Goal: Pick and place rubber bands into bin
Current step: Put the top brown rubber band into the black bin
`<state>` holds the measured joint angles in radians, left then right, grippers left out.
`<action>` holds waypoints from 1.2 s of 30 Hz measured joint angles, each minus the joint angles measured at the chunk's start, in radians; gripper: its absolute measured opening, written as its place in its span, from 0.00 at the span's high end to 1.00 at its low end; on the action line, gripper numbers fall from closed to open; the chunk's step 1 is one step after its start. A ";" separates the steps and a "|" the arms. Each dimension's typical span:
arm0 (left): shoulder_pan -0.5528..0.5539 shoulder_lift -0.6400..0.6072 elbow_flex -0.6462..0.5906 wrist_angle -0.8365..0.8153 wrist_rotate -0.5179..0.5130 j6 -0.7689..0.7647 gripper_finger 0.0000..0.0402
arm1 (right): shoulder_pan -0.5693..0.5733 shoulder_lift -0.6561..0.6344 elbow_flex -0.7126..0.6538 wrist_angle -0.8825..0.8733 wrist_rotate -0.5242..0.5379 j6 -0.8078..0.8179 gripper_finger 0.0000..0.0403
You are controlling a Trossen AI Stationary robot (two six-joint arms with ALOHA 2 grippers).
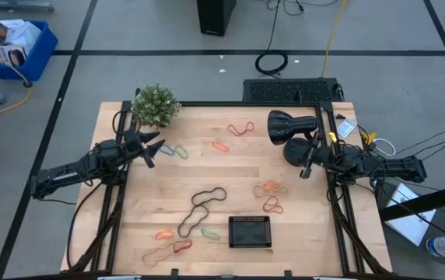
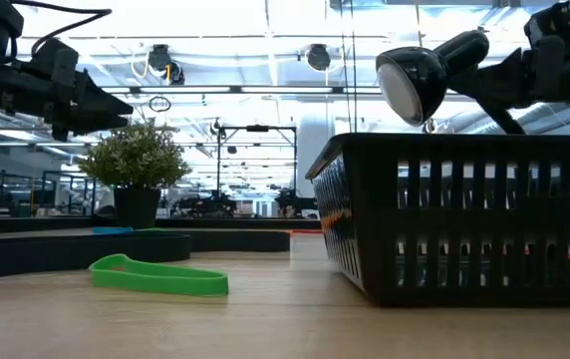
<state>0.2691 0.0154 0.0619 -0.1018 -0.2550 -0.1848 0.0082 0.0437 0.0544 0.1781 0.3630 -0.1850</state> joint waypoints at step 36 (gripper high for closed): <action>0.000 0.000 0.000 -0.012 0.116 -0.001 0.46 | 0.033 0.247 0.051 0.143 -0.187 0.050 0.61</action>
<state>0.2688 0.0158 0.0620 -0.1135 -0.1387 -0.1855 0.0416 0.2910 0.1056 0.3211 0.1757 -0.1355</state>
